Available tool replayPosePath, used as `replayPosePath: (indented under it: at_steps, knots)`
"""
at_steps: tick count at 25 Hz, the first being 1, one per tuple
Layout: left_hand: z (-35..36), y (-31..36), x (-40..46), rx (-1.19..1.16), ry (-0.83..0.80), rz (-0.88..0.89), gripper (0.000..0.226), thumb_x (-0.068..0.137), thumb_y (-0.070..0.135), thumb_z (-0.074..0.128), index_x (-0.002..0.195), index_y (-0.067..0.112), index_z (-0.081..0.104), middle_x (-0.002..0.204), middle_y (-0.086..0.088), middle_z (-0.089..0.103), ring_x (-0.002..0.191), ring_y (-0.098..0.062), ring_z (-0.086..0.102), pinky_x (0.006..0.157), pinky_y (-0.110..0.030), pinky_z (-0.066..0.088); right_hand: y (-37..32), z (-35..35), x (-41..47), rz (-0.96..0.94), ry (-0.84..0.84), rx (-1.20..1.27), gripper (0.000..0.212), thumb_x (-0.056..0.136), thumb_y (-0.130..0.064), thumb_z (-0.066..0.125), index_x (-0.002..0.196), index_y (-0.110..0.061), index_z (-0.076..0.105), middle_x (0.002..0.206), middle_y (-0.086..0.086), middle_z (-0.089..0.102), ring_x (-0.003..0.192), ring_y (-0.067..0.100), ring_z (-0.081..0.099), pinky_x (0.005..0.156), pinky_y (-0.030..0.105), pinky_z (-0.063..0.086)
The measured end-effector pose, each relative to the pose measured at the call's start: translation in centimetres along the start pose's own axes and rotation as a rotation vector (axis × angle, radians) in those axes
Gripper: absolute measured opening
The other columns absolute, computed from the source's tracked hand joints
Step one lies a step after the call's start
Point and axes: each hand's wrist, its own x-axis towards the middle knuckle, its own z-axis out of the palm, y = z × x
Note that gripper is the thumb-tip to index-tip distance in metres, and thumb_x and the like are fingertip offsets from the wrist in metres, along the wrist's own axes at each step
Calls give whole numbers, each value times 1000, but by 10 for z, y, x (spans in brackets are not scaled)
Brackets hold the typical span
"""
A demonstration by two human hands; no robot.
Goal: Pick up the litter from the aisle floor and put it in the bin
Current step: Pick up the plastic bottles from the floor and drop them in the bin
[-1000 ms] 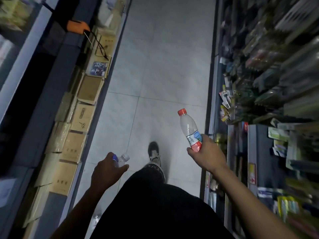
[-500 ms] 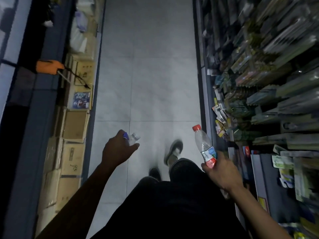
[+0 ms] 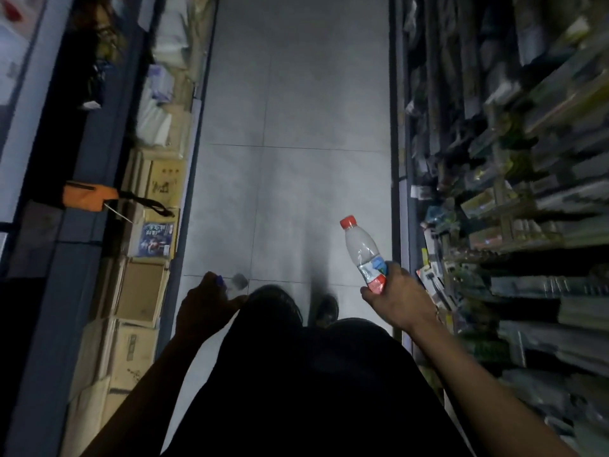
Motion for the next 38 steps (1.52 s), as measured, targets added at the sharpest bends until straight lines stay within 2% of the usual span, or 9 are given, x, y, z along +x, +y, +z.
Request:
replayPosePath:
  at_steps: [5, 8, 16, 19, 22, 25, 30, 34, 38]
  knots:
    - [-46, 6, 79, -172, -1, -181, 46, 78, 44, 83, 98, 16, 51, 80, 1, 60, 69, -15, 57, 57, -28, 35, -108, -62, 136, -101, 16, -49, 57, 76, -56, 69, 118, -22, 52, 108, 6, 64, 97, 33, 65, 79, 40, 54]
    - [-81, 14, 157, -237, 11, -219, 46, 76, 46, 83, 93, 19, 51, 81, 0, 61, 69, -14, 57, 59, -31, 38, -171, -90, 216, -130, 24, -75, 58, 72, -59, 67, 115, -22, 52, 107, 5, 66, 92, 32, 66, 77, 40, 56]
    - [-217, 119, 388, -172, 34, -81, 56, 65, 51, 85, 92, 20, 47, 81, -7, 67, 83, -35, 68, 67, -37, 50, -260, -166, 356, 18, -1, -90, 67, 76, -62, 67, 126, -23, 46, 117, 12, 67, 102, 37, 67, 84, 44, 55]
    - [-261, 185, 470, -97, 43, 39, 56, 71, 48, 85, 97, 15, 48, 81, -5, 65, 76, -32, 63, 66, -33, 45, -266, -193, 402, 98, 39, -65, 72, 78, -68, 69, 128, -23, 46, 116, 13, 68, 104, 37, 68, 83, 43, 54]
    - [-293, 251, 550, -32, 64, 149, 55, 74, 46, 85, 100, 14, 48, 80, 0, 59, 70, -21, 53, 66, -29, 41, -278, -220, 461, 147, 87, -19, 68, 77, -60, 71, 129, -22, 47, 117, 14, 68, 103, 38, 68, 84, 43, 55]
    - [-314, 310, 628, 16, 62, 167, 51, 75, 46, 83, 97, 17, 47, 75, 5, 55, 69, -17, 51, 61, -28, 37, -294, -258, 540, 151, 64, 3, 68, 75, -60, 70, 128, -23, 47, 113, 11, 70, 98, 36, 70, 83, 42, 57]
    - [-350, 382, 712, 32, 52, 133, 49, 75, 46, 84, 93, 20, 47, 68, 13, 50, 58, -3, 45, 49, -19, 27, -344, -340, 679, 76, 39, 10, 66, 71, -61, 65, 123, -24, 49, 107, 6, 69, 93, 31, 70, 80, 41, 57]
    - [-376, 405, 774, -34, 56, 17, 50, 71, 54, 82, 88, 21, 48, 69, 8, 56, 62, -15, 54, 54, -29, 34, -410, -401, 794, -48, 81, -63, 64, 72, -61, 65, 119, -20, 51, 104, 6, 66, 91, 32, 68, 79, 42, 58]
    - [-403, 412, 836, -118, 95, -136, 47, 69, 45, 86, 92, 20, 52, 75, 6, 61, 69, -20, 59, 61, -31, 41, -486, -445, 900, -188, 103, -138, 62, 73, -69, 55, 114, -23, 53, 97, -3, 57, 86, 26, 64, 74, 37, 54]
